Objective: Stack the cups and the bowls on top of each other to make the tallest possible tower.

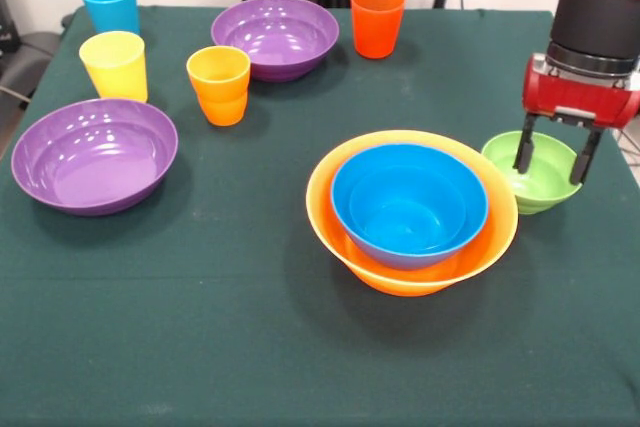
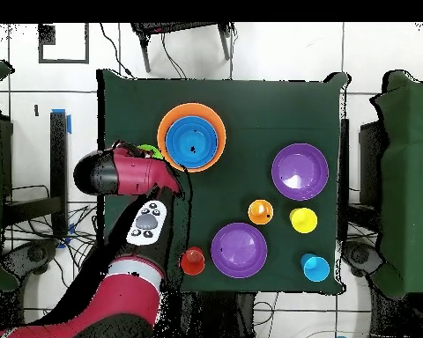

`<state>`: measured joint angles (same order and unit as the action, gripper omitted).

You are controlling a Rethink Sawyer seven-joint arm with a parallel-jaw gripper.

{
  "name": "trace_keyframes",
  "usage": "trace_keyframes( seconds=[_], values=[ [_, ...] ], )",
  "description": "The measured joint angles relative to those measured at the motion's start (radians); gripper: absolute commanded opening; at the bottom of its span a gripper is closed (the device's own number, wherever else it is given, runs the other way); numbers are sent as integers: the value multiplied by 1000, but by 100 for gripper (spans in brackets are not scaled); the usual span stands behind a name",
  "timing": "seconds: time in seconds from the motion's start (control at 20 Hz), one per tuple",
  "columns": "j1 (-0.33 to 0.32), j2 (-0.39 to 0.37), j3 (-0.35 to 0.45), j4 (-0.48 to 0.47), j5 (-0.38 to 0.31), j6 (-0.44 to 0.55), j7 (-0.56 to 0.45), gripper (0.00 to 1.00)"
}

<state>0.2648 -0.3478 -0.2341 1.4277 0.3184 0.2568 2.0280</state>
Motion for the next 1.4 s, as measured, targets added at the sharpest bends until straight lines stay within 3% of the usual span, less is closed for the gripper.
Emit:
trace_keyframes(
  seconds=[0.25, 0.6, 1.4],
  values=[
    [19, 26, -27, -13, 0, 0, 0, 100],
    [94, 86, -102, -45, 0, 0, 0, 100],
    [174, 101, -143, -45, 1, 0, 0, 100]
  ],
)
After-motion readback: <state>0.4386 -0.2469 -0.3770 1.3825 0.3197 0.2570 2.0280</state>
